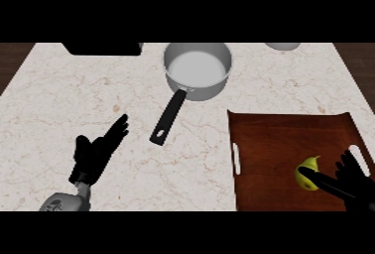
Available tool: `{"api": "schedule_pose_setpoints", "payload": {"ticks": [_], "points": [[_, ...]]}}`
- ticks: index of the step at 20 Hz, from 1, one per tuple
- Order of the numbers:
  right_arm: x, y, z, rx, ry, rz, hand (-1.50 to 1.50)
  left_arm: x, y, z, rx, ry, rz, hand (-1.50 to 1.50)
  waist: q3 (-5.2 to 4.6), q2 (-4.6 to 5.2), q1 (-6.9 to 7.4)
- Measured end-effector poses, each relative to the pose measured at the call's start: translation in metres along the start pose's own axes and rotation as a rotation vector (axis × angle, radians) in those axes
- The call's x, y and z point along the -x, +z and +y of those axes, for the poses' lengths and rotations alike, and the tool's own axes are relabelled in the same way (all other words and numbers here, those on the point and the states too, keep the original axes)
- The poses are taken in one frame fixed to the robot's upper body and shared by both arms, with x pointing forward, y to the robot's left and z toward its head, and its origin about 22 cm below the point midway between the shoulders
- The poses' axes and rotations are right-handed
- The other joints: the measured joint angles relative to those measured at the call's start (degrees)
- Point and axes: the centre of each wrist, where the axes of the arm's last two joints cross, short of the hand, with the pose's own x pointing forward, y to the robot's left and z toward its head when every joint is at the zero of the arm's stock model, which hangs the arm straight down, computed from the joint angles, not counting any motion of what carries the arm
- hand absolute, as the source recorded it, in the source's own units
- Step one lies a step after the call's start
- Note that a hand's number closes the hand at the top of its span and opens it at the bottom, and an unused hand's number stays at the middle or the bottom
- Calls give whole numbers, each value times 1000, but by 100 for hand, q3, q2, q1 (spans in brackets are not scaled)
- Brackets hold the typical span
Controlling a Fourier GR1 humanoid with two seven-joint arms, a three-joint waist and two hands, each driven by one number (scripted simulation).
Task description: Pick the pear from the tray and place it in the pot
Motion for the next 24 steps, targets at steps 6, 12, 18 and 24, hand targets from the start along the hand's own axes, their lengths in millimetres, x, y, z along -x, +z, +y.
{"api": "schedule_pose_setpoints", "payload": {"ticks": [6,12,18,24], "points": [[17,-2,7,-28,79,-65,150,-4,-5,-1,1,-5,-2,0,-72,-28,10],[35,-3,16,-16,49,-145,150,-2,-3,-3,1,-6,-1,0,-113,-46,32],[45,-2,20,15,14,-228,150,-3,-3,0,-5,-4,-1,0,-92,-36,17],[27,-14,35,-182,145,-439,150,-6,-6,1,16,-13,-12,0,52,48,124]]}}
